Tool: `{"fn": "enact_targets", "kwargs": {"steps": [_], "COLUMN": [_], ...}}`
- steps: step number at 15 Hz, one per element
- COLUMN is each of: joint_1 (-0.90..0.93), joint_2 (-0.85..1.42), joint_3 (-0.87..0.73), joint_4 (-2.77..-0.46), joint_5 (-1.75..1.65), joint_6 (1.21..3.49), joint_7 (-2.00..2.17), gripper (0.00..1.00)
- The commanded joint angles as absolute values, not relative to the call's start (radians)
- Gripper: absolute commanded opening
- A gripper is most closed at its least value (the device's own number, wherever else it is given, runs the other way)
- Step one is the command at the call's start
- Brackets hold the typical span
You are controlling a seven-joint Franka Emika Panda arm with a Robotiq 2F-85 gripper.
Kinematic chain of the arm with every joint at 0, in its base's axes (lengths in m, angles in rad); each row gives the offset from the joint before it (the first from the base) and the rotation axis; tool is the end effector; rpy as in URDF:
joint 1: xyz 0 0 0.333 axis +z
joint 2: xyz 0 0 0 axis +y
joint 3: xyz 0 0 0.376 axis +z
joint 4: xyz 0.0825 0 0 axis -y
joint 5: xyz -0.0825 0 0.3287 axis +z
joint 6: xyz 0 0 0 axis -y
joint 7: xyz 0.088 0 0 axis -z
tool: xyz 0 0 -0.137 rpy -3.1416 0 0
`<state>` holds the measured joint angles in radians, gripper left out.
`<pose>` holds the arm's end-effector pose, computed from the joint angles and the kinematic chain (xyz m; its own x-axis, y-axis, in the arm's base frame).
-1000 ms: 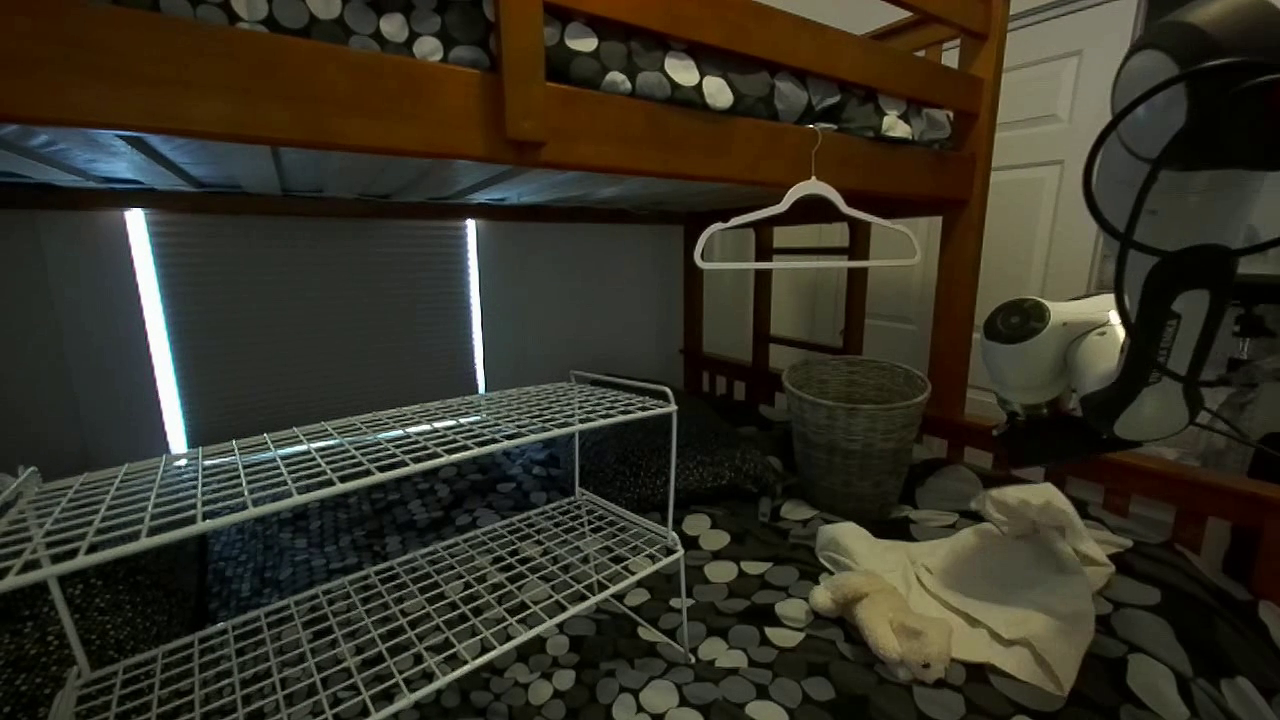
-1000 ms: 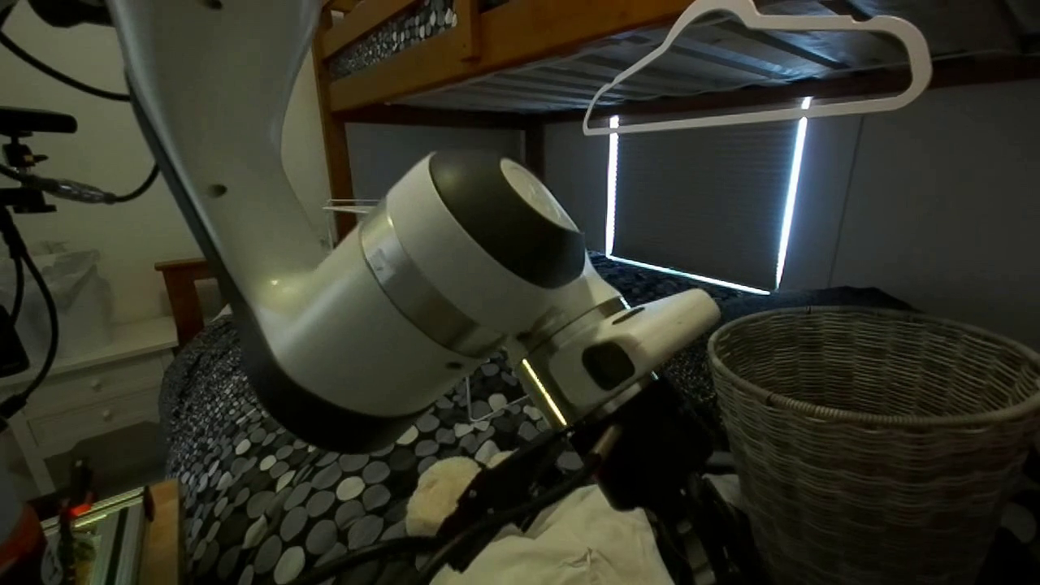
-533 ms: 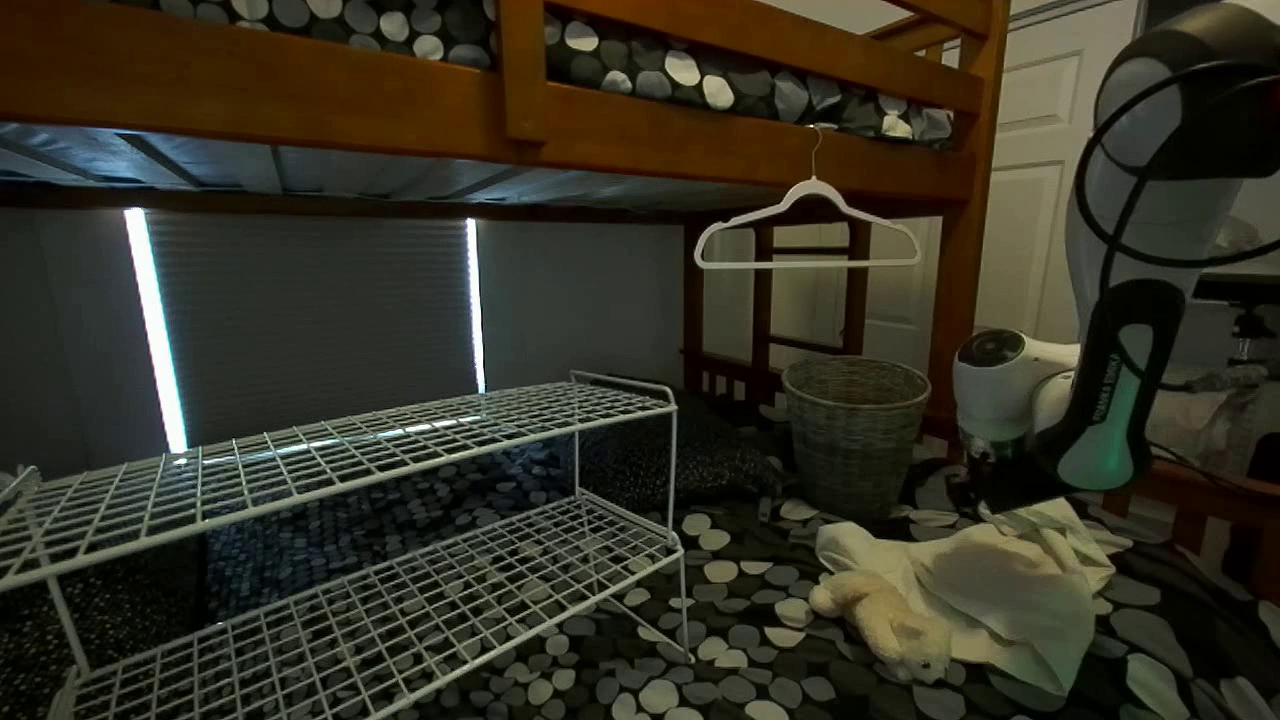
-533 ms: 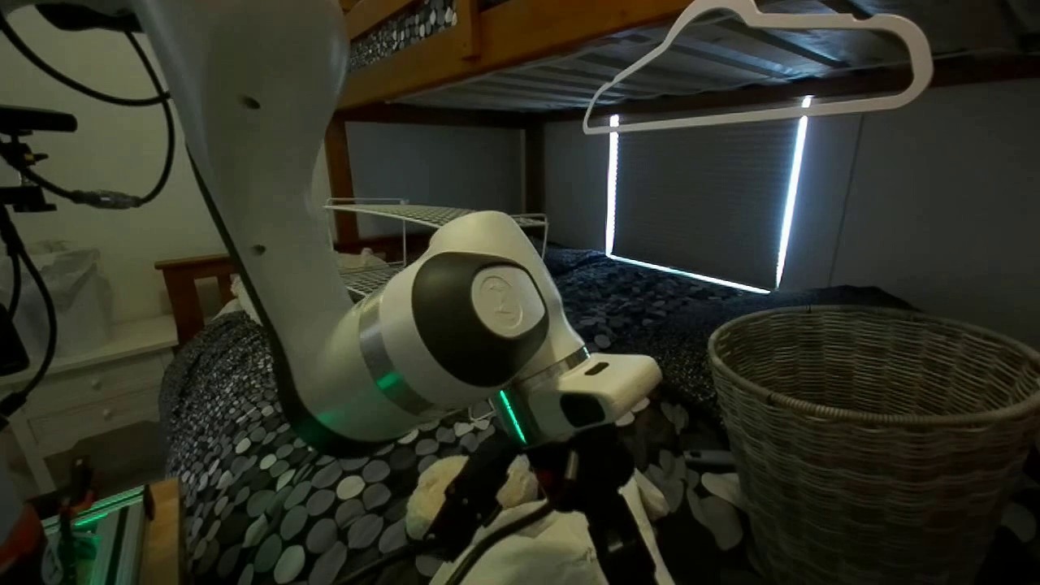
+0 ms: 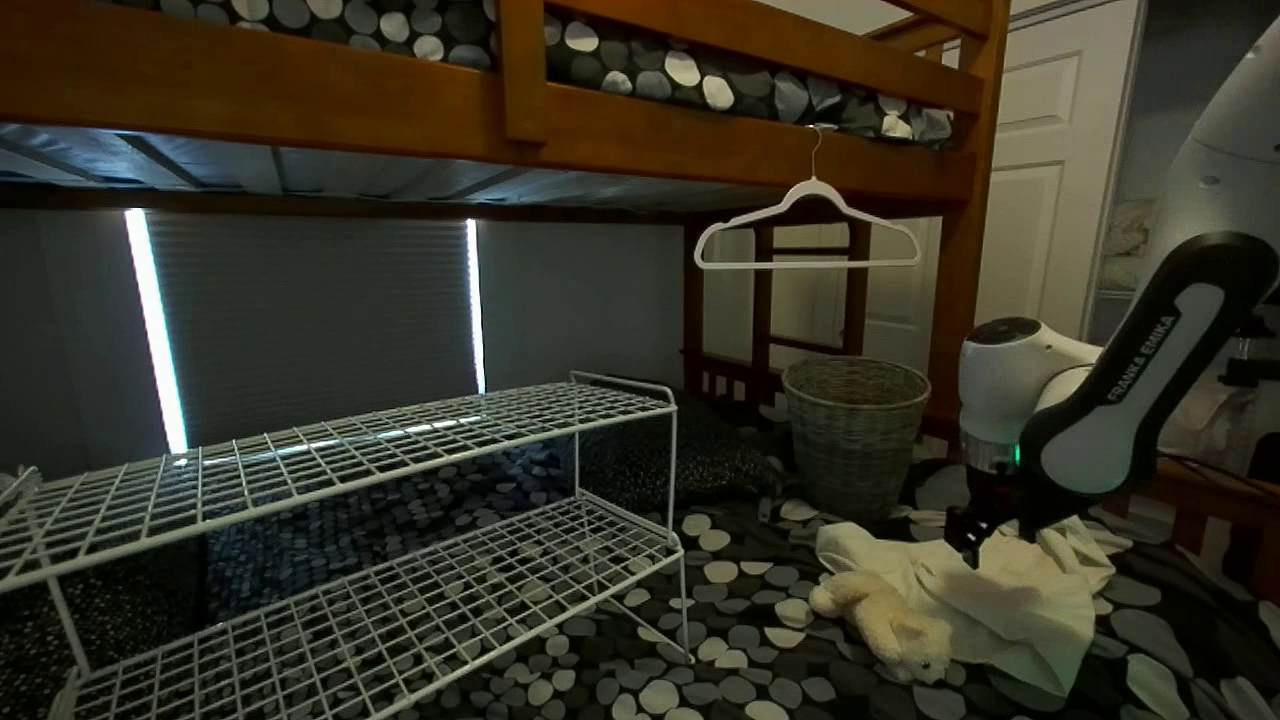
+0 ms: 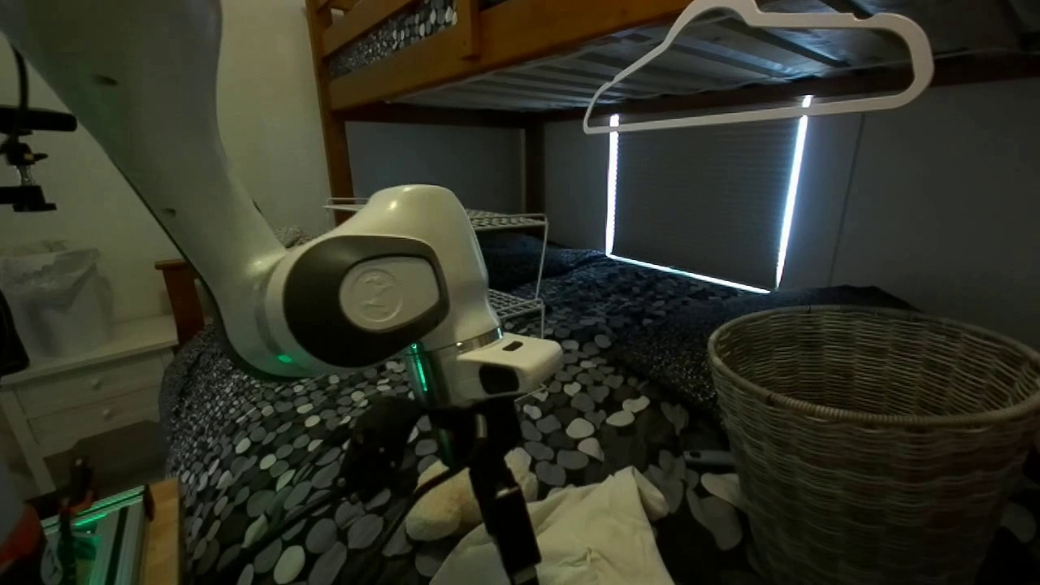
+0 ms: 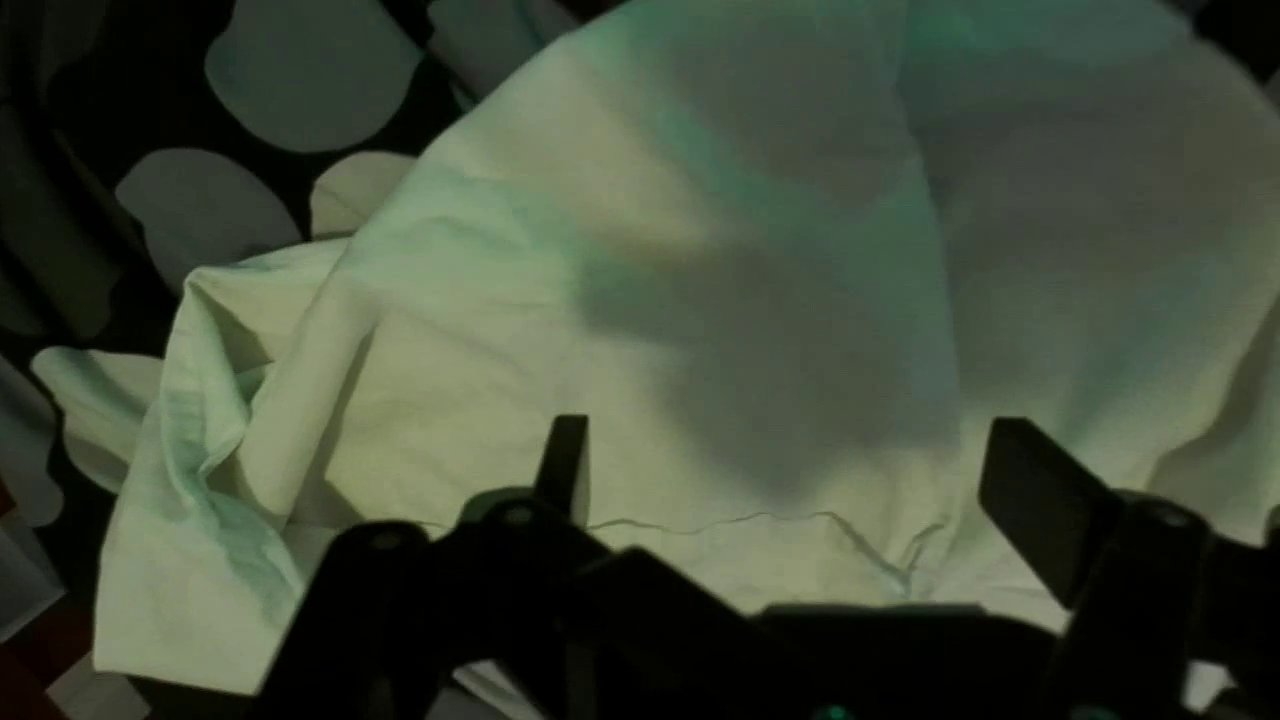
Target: Unfold the white pillowcase on the right once
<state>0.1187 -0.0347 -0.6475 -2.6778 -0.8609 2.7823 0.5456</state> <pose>0.3540 -0.1766 0.3310 0.9529 -0.2494 0.1725 -0.2918 -0.9089 0.2980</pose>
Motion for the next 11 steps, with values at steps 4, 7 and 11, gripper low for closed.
{"fn": "enact_targets", "kwargs": {"steps": [4,7,11], "joint_1": [0.334,0.186,0.223], "joint_2": [-0.431,-0.328,-0.403], "joint_3": [-0.818,-0.652,-0.731], "joint_4": [-2.747,-2.707,-2.662], "joint_5": [-0.448,-0.313,-0.258], "joint_6": [2.439,2.456,2.364], "joint_7": [0.06,-0.039,-0.152], "gripper": [1.0,1.0,1.0]}}
